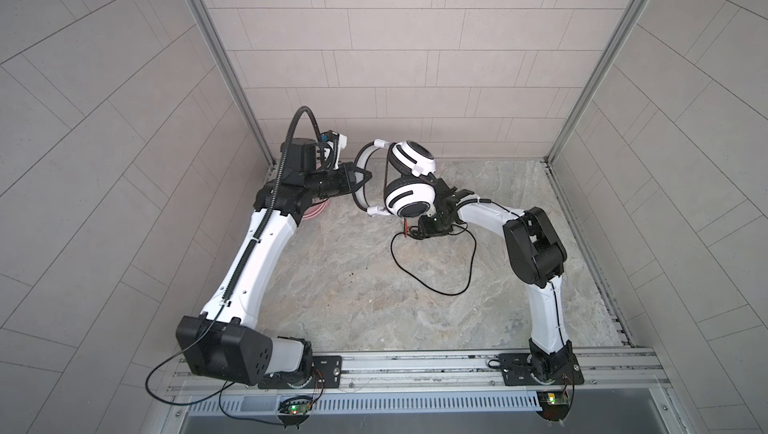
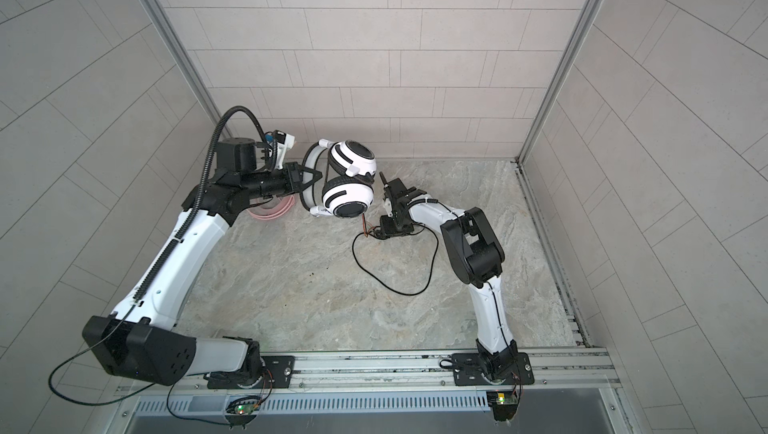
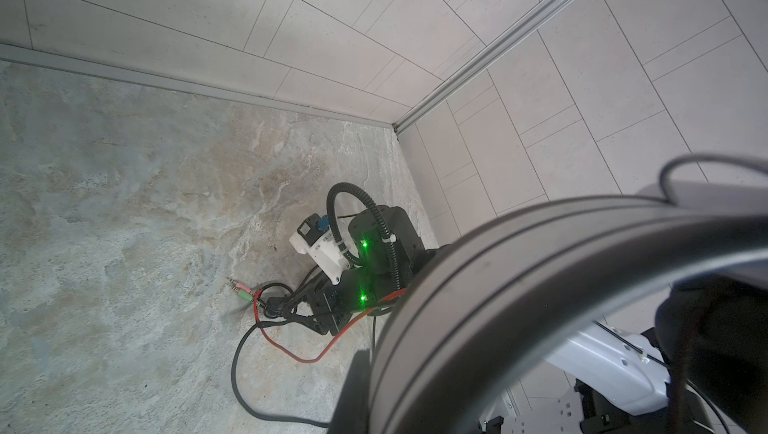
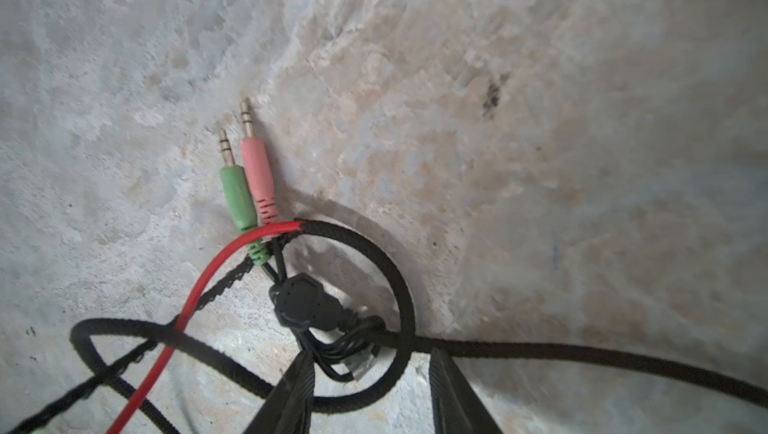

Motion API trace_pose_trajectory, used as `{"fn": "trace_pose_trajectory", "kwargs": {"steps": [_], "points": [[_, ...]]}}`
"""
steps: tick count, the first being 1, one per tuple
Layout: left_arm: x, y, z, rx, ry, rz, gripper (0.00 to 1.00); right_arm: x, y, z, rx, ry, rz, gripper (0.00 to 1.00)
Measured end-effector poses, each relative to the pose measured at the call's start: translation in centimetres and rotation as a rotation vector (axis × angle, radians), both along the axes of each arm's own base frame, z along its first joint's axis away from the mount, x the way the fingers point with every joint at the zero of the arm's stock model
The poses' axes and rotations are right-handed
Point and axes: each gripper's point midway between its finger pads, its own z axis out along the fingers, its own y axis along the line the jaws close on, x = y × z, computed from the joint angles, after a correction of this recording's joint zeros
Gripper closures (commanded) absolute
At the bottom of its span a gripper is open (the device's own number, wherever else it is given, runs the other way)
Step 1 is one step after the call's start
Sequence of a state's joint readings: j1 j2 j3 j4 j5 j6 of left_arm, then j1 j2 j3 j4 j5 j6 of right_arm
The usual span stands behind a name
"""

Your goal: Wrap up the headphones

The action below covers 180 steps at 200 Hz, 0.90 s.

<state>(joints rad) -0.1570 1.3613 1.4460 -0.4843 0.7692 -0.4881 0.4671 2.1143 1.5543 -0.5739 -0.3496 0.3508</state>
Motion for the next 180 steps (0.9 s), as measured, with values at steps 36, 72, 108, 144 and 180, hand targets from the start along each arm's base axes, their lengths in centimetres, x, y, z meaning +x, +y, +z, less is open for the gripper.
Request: {"fn": "trace_pose_trajectory", "kwargs": {"steps": [36, 72, 108, 144, 180], "points": [[0.0, 0.0, -0.2, 0.001, 0.004, 0.002, 1.00, 0.2, 0.5, -0.4, 0.000, -0.006, 0.004, 0.75], [-0.3, 0.2, -0.2, 0.005, -0.002, 0.006, 1.00, 0.6, 1.3, -0.4, 0.030, -0.017, 0.002, 0.94], [-0.5, 0.9, -0.3, 0.016, -0.010, 0.020, 1.00, 0.5, 0.7, -0.2, 0.017, -0.032, -0.007, 1.00], [-0.5, 2.8, -1.7, 0.047, 0.010, 0.073, 1.00, 0.2, -2.2, 3.5, -0.021, -0.082, -0.033, 1.00], [-0.1, 5.3, -3.4, 0.057, 0.045, 0.136, 1.00, 1.1, -5.0, 16.6, 0.018, -0.359, -0.056, 1.00]]}}
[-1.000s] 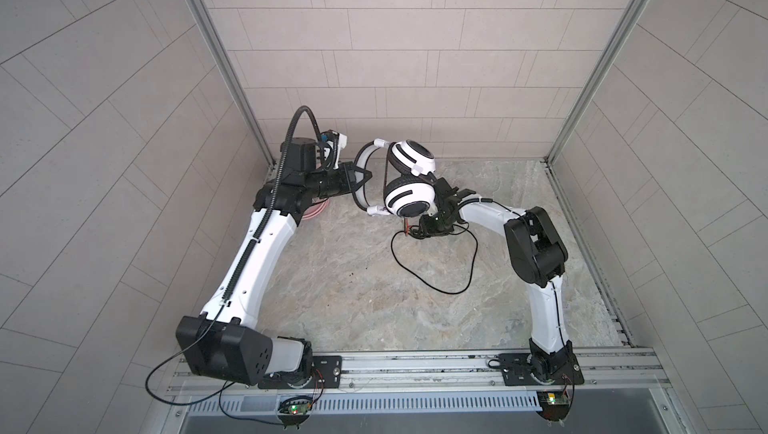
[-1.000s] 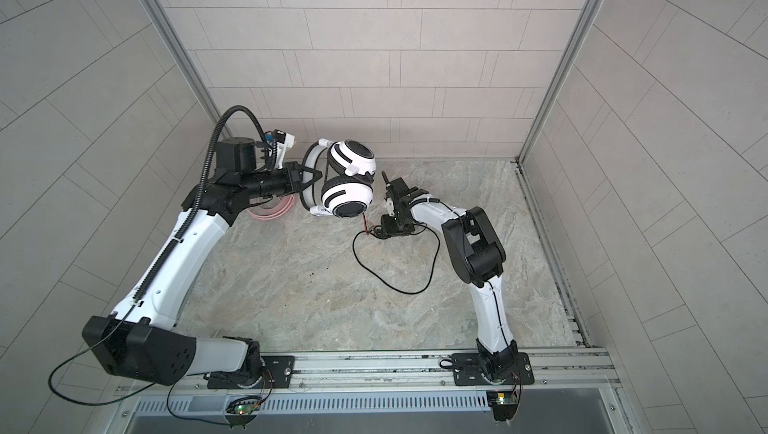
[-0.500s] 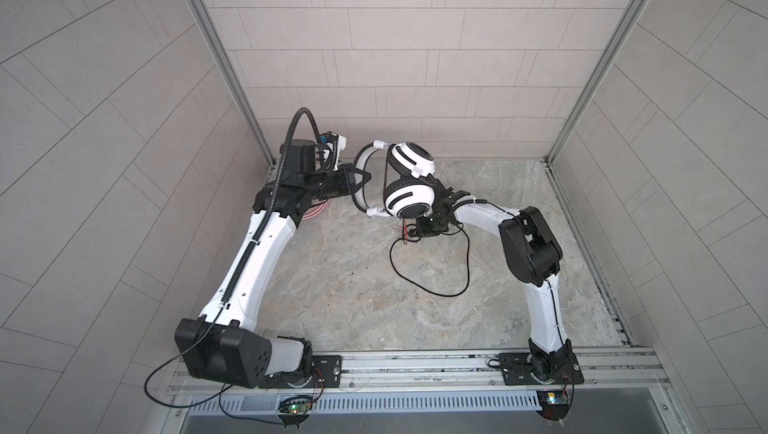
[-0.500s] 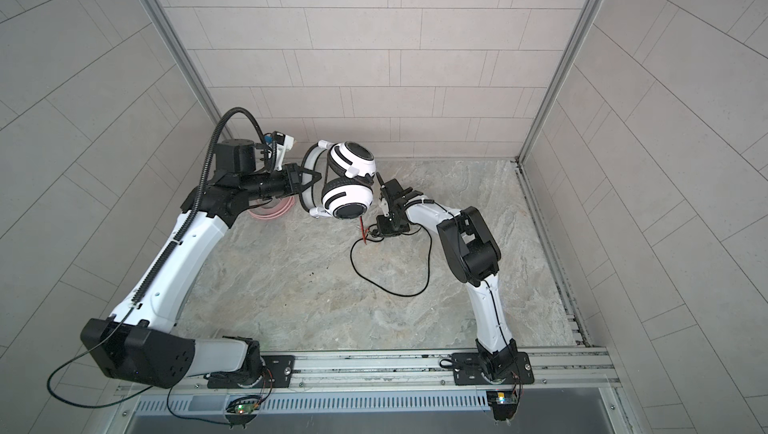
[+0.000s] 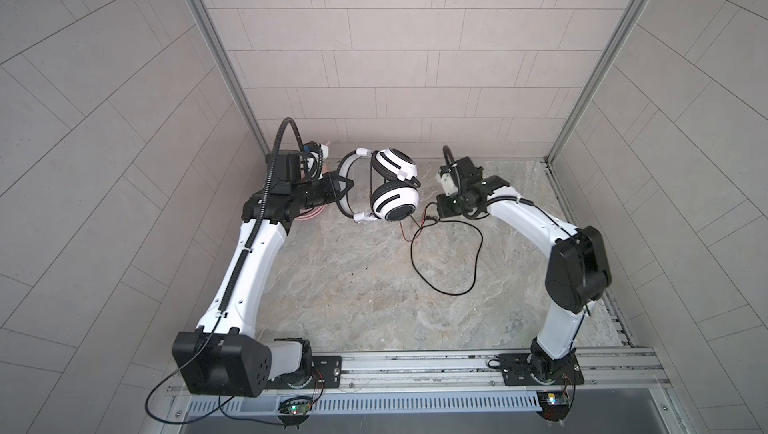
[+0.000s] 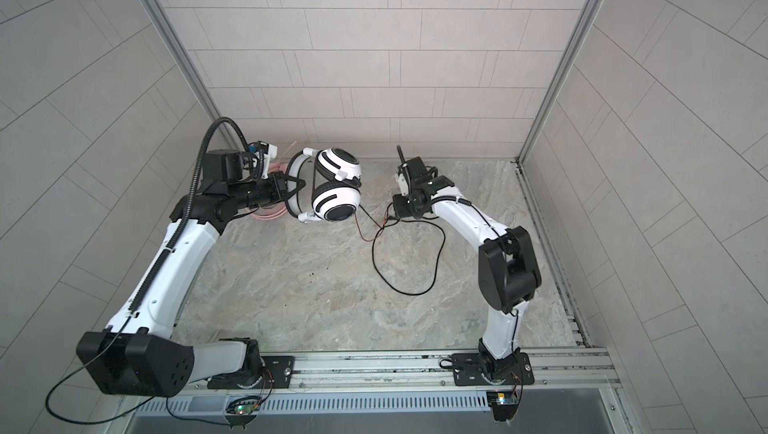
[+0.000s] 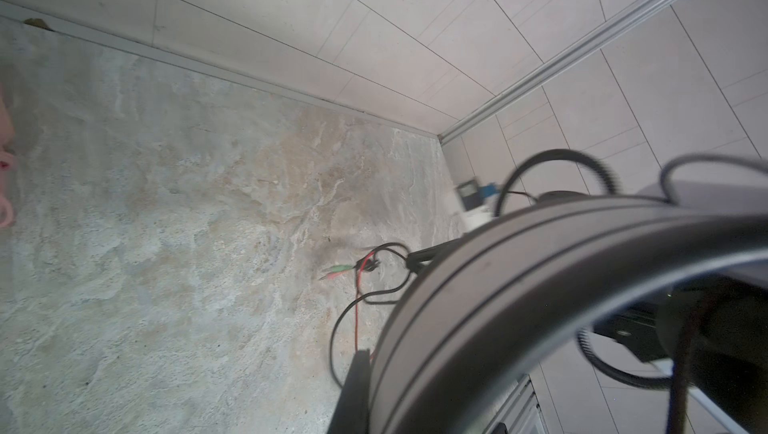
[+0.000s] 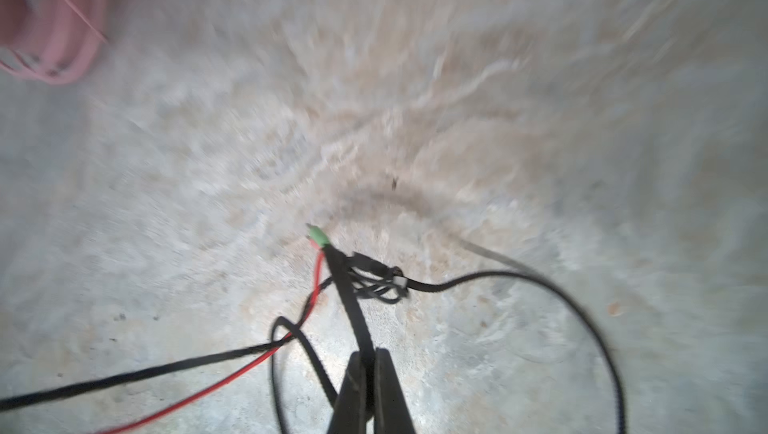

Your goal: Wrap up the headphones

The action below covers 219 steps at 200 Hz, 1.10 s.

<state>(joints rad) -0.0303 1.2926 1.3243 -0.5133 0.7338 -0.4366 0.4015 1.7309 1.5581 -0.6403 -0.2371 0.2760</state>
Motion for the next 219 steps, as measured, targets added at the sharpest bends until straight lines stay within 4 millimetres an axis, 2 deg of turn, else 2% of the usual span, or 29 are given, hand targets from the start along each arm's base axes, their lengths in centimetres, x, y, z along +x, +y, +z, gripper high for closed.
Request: {"fn": "trace_pose_trajectory", "kwargs": {"steps": [13, 22, 35, 48, 85, 111, 131, 146, 186, 206, 219], "points": [[0.1, 0.6, -0.6, -0.001, 0.014, 0.016, 1.00, -0.5, -0.9, 5.0, 0.020, -0.118, -0.007, 1.00], [0.2, 0.9, -0.9, -0.002, 0.021, 0.026, 1.00, -1.1, -1.3, 7.6, 0.034, -0.178, -0.009, 1.00], [0.3, 1.0, -1.0, -0.006, 0.025, 0.030, 1.00, -1.9, -1.6, 10.4, 0.054, -0.234, -0.003, 1.00], [0.3, 0.9, -0.8, -0.012, 0.020, 0.028, 1.00, -2.3, -1.4, 11.8, 0.075, -0.258, 0.009, 1.00], [0.4, 0.8, -0.5, -0.021, 0.009, 0.024, 1.00, -3.7, -1.4, 11.2, 0.109, -0.229, 0.014, 0.99], [0.4, 0.8, -0.5, -0.024, 0.011, 0.020, 1.00, -4.3, -2.0, 13.1, 0.151, -0.258, 0.002, 0.99], [0.4, 0.7, -0.5, -0.029, 0.013, 0.018, 1.00, -4.6, -3.1, 14.9, 0.174, -0.299, -0.020, 0.99], [0.4, 0.7, -0.4, -0.033, 0.012, 0.019, 1.00, -4.5, -3.9, 15.4, 0.192, -0.316, -0.039, 0.99], [0.4, 0.6, -0.3, -0.040, 0.014, 0.018, 1.00, -3.7, -4.9, 13.7, 0.198, -0.263, -0.067, 0.98], [0.6, 0.6, -0.1, -0.049, 0.006, 0.022, 1.00, -3.3, -3.8, 12.8, 0.220, -0.226, -0.047, 0.97], [0.7, 0.6, 0.3, -0.062, -0.004, 0.025, 1.00, -2.5, -2.2, 12.2, 0.233, -0.195, -0.012, 0.96]]}}
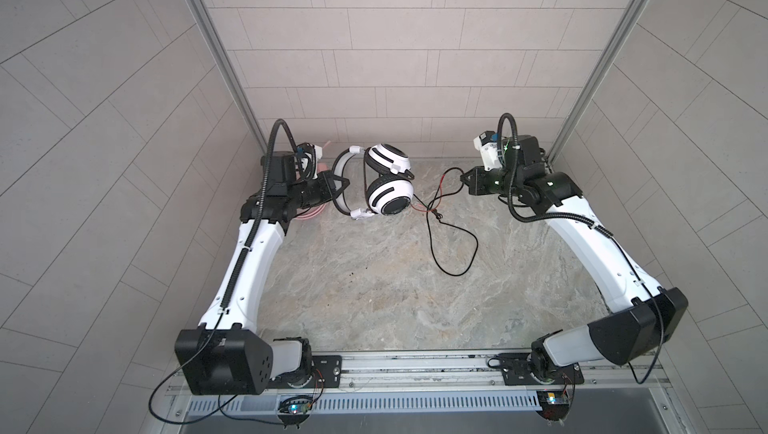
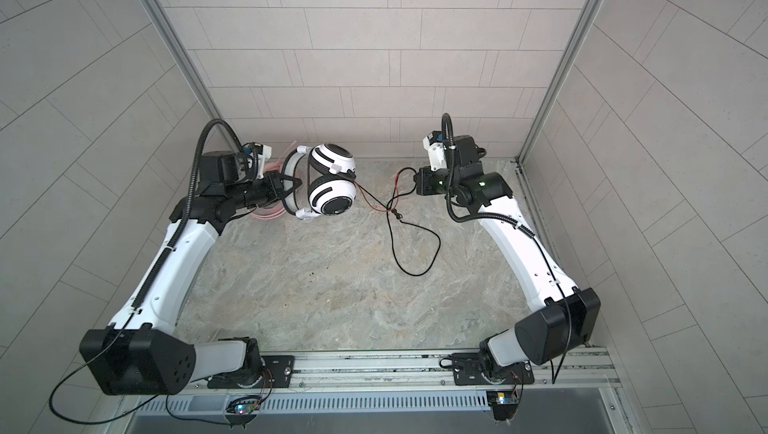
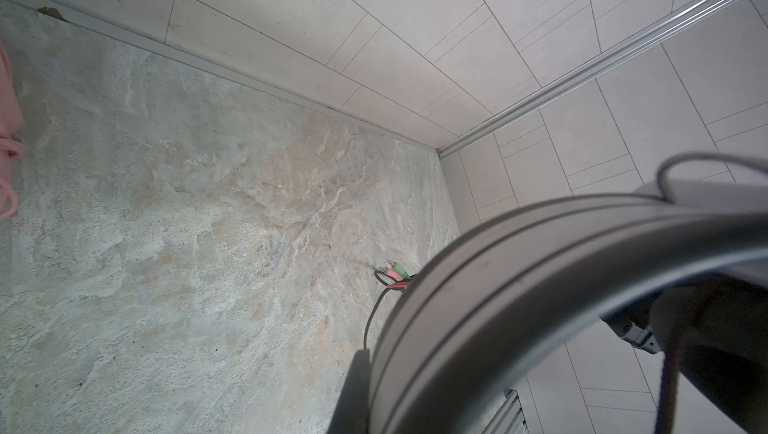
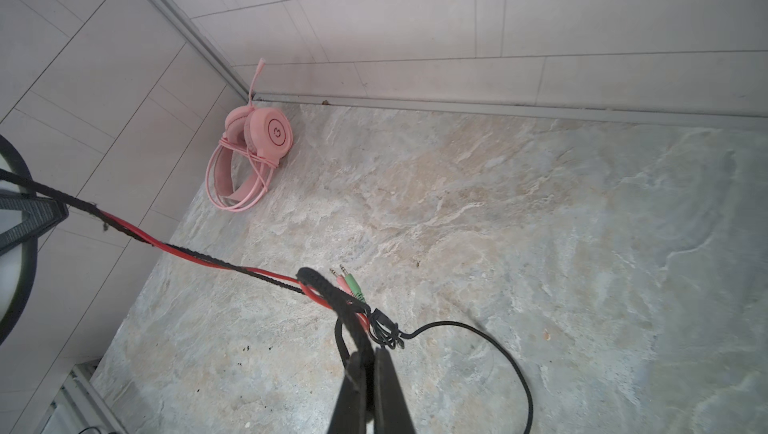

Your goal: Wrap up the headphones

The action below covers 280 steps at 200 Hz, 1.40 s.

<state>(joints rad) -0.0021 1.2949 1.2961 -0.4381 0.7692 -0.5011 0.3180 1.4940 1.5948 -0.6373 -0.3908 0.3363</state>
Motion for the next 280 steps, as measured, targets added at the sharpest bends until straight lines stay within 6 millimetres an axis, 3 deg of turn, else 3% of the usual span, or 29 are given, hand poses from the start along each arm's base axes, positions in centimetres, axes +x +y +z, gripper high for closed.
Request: {"fn": "trace_pose_trajectory", "kwargs": {"steps": [25, 55, 74, 114, 155, 173, 198, 221, 251, 280], "points": [[0.1, -0.2, 0.1, -0.021, -0.004, -0.002, 1.00, 1.1, 5.1, -3.1, -0.016, 0.067, 0.102, 0.95], [0.0, -0.2, -1.7, -0.021, 0.034, -0.001, 1.00, 1.1, 11.3, -7.9, -0.050, 0.161, 0.225, 0.92], [-0.4, -0.1, -3.1, -0.019, 0.074, 0.000, 1.00, 0.9, 13.3, -10.0, -0.053, 0.207, 0.269, 0.78], [-0.8, 0.0, -4.2, 0.009, 0.096, -0.008, 1.00, 1.4, 12.4, -12.7, -0.036, 0.266, 0.265, 0.62], [-1.1, 0.1, -5.5, 0.031, 0.116, -0.012, 1.00, 0.9, 8.7, -17.9, -0.082, 0.376, 0.226, 0.66], [-1.2, 0.1, -5.9, 0.037, 0.126, -0.012, 1.00, -0.3, 8.2, -19.2, -0.117, 0.406, 0.264, 0.66], [-1.2, 0.2, -5.9, 0.039, 0.124, -0.010, 1.00, -1.9, 10.8, -18.9, -0.157, 0.392, 0.374, 0.64], [-1.1, 0.3, -6.0, 0.042, 0.124, -0.005, 1.00, -1.8, 14.0, -19.1, -0.153, 0.368, 0.446, 0.65], [-1.3, 1.0, -7.5, 0.065, 0.160, 0.027, 1.00, -0.9, 16.9, -22.7, -0.117, 0.421, 0.471, 0.64], [-1.4, 2.5, -8.9, 0.074, 0.200, 0.074, 1.00, -0.7, 18.0, -26.7, -0.110, 0.489, 0.450, 0.59]]}}
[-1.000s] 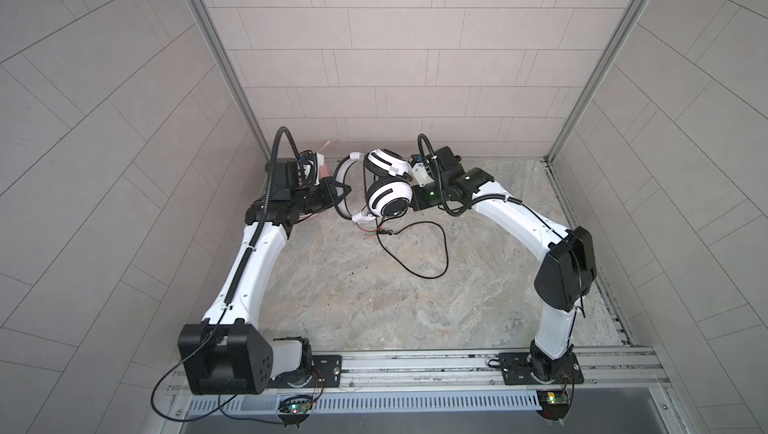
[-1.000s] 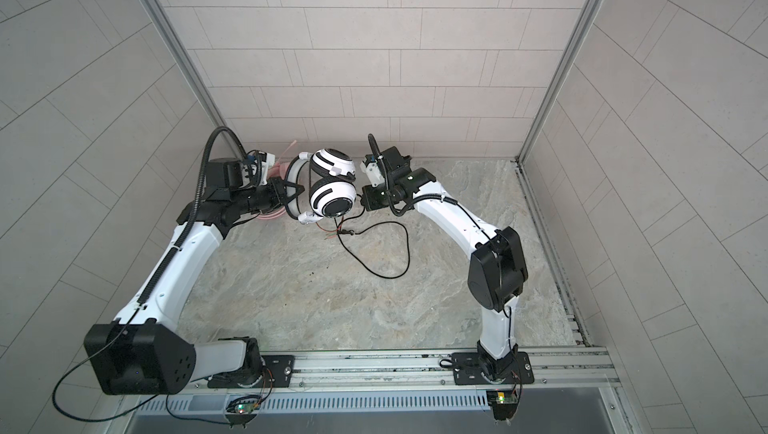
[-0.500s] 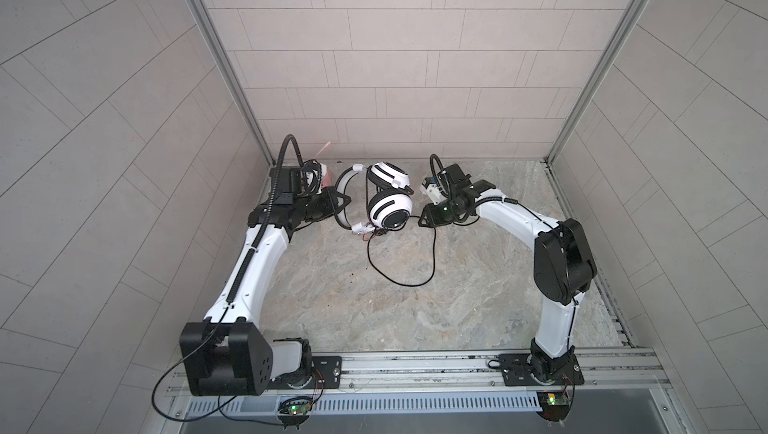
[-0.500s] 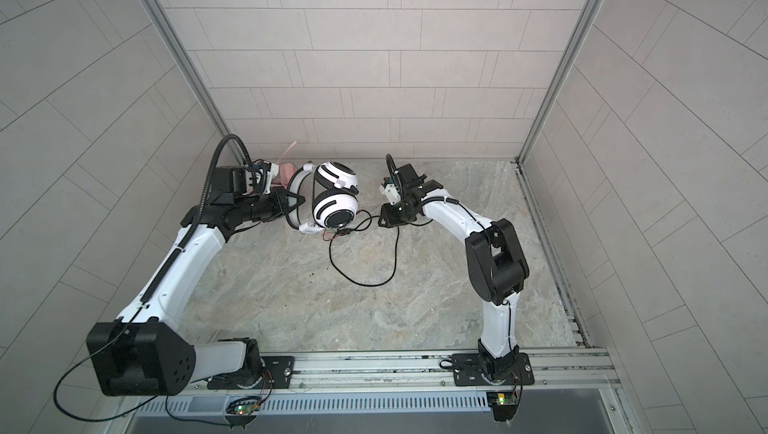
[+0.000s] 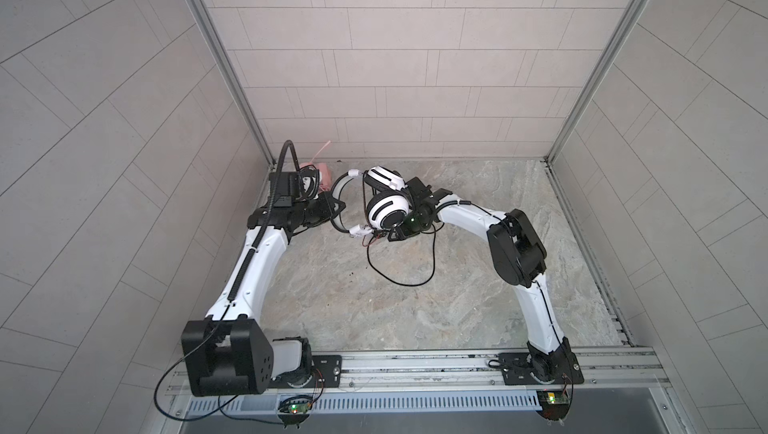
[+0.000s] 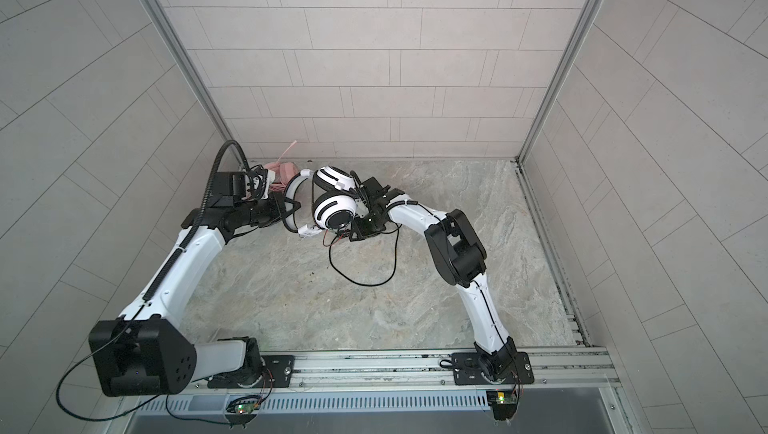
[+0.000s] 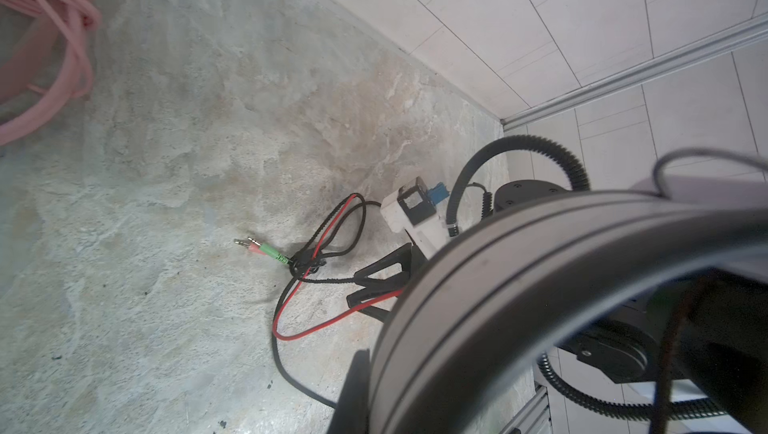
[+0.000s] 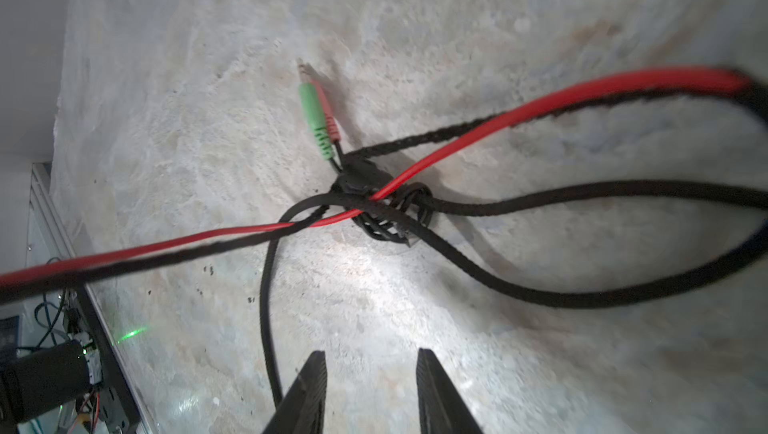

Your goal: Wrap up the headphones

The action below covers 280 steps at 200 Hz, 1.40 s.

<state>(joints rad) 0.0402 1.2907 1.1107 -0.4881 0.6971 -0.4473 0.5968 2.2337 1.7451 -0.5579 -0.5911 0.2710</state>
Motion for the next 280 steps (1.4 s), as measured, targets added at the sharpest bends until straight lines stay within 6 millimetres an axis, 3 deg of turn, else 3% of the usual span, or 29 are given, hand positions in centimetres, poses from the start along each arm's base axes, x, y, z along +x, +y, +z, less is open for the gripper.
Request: {"fn": "trace_pose_trajectory", "kwargs": {"steps": [17, 86, 125, 148, 213, 280], "points": [[0.0, 0.5, -0.3, 0.002, 0.007, 0.015, 1.00, 0.2, 0.4, -0.9, 0.001, 0.011, -0.019, 0.57], [0.0, 0.8, 0.0, -0.014, 0.006, 0.027, 1.00, 2.4, 1.7, 0.7, 0.074, -0.048, -0.077, 0.53], [0.1, 1.4, 0.2, -0.035, 0.014, 0.053, 1.00, 2.0, 1.7, 0.4, 0.078, -0.034, -0.076, 0.59], [0.2, 1.5, 0.2, -0.048, 0.019, 0.063, 1.00, 1.7, 2.0, 0.4, 0.079, -0.030, -0.071, 0.57], [0.2, 1.4, 0.4, -0.062, 0.017, 0.061, 1.00, 3.4, 2.5, -1.2, 0.048, -0.046, -0.092, 0.56], [0.4, 1.3, 0.7, -0.068, 0.001, 0.058, 1.00, 5.1, 1.8, -1.5, -0.017, -0.091, -0.177, 0.68]]}}
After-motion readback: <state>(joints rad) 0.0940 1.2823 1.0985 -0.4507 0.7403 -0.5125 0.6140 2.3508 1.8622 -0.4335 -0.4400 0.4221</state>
